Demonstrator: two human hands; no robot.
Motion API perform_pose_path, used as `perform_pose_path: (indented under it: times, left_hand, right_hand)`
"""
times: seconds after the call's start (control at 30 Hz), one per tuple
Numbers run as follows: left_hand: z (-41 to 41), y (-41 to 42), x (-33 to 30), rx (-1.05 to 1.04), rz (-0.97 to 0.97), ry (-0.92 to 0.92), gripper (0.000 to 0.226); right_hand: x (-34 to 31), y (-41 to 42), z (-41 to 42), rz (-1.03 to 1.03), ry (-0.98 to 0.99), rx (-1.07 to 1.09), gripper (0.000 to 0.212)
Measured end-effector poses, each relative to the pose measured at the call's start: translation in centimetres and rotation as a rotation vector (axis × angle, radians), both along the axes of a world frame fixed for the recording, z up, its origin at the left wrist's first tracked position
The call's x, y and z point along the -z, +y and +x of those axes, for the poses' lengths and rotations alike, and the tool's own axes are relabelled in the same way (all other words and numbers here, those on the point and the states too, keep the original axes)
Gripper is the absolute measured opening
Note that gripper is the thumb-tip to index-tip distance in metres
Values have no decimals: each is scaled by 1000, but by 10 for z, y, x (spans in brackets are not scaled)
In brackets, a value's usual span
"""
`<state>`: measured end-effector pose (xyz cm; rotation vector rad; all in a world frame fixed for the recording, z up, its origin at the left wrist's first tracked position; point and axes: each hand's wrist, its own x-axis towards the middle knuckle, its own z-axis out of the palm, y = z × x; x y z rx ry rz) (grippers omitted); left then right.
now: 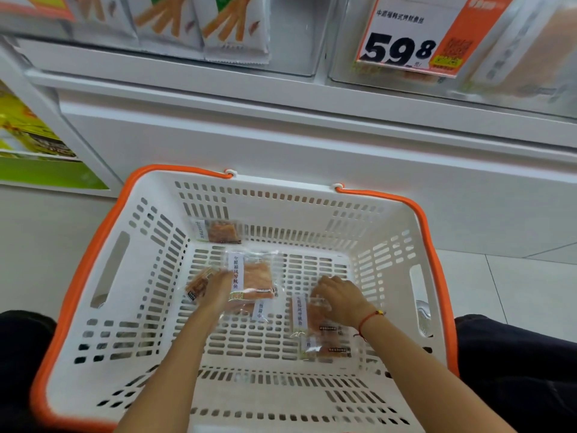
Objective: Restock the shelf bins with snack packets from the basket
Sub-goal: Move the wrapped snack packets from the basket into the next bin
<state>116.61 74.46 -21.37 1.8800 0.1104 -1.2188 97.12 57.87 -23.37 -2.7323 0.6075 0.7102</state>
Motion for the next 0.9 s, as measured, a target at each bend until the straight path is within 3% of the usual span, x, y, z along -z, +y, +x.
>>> perform_pose_path:
  times: [0.1,0.2,0.33,0.43,0.57,0.77,0.9]
  left_hand:
    - [-5,3,-5,-42,8,51,24]
    - [-8,4,-9,-3,30,19,25]
    - [-5,3,-3,7,56,-31,26]
    - [-3,2,2,-17,79,-114,33]
    - [-5,3,-5,-40,97,-252,32]
    - [-8,-4,-22,2,94,-280,28]
    - [-2,-17,-41,75,-35,-237,33]
  right_hand:
    - [4,9,-5,170,28,142,71]
    - [9,24,-5,161,57,175,79]
    - [16,43,1,112,70,186,72]
    - [9,39,10,144,3,183,46]
    - [-17,7,19,315,-98,338,21]
    - [-73,-31,35,407,-172,292,29]
    - [-125,-37,57,663,-149,223,27]
